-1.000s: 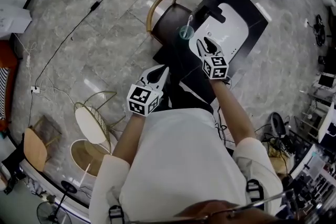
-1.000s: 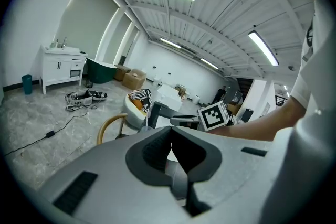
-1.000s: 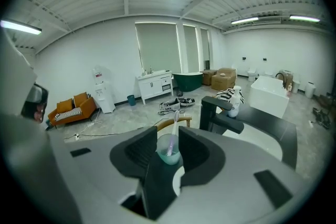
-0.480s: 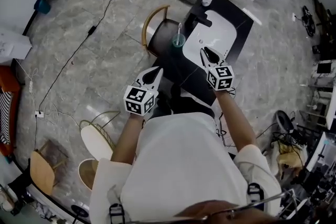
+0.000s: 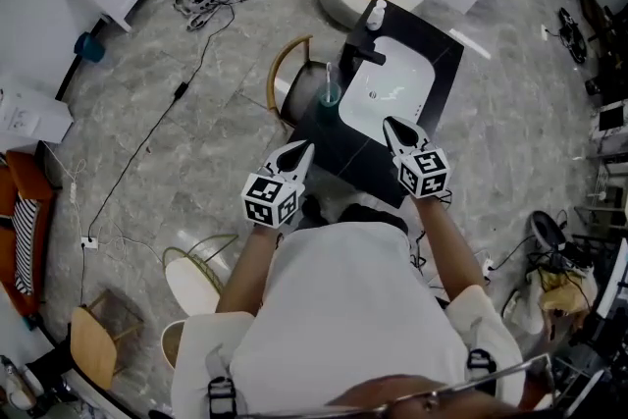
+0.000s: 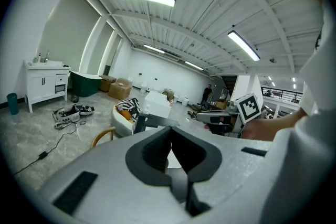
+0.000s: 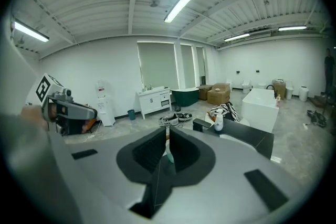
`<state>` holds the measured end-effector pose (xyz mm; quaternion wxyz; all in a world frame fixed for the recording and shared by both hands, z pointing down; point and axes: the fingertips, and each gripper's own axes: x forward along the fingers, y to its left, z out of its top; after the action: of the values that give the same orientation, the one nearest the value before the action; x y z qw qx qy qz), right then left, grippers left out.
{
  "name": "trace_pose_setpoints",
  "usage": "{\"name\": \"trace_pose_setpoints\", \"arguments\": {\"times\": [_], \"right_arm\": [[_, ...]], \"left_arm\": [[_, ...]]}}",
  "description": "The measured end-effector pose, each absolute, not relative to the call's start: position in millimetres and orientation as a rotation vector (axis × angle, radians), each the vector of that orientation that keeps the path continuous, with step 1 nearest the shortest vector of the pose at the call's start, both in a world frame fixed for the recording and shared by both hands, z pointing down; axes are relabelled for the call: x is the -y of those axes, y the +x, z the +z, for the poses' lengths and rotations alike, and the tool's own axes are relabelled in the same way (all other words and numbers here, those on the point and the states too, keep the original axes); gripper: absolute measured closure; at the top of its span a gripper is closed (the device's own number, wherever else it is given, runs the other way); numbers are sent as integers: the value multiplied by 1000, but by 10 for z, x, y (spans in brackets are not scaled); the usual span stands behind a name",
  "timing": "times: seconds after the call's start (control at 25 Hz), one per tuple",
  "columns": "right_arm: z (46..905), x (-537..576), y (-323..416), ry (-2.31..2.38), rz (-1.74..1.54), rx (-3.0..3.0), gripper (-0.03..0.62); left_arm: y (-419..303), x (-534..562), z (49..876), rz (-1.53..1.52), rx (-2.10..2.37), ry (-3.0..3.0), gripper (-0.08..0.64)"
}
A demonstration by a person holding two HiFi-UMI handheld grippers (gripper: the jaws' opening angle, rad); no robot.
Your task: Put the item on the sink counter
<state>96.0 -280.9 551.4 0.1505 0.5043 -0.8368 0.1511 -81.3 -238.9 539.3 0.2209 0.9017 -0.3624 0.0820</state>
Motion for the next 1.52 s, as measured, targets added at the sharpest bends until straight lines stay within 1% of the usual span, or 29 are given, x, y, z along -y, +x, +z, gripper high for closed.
{"name": "trace_pose_setpoints", "arguments": {"times": [0.48, 0.76, 1.12, 1.52], "right_arm": [[5008, 2380, 1277, 1360, 453, 2517, 586], [4786, 2192, 1338, 1309, 351, 2595, 588], [4750, 2164, 1428, 1299, 369, 2631, 588], [4747, 2227, 1368, 1278, 384, 2665, 588]], "left_arm": [[-500, 2218, 5015, 139, 1107, 2473, 557], [-437, 2125, 4889, 106, 1170, 2448, 557], [-374, 2118, 4834, 110, 1196, 2455, 557], [-426, 2103, 4850, 120, 1223, 2442, 557]]}}
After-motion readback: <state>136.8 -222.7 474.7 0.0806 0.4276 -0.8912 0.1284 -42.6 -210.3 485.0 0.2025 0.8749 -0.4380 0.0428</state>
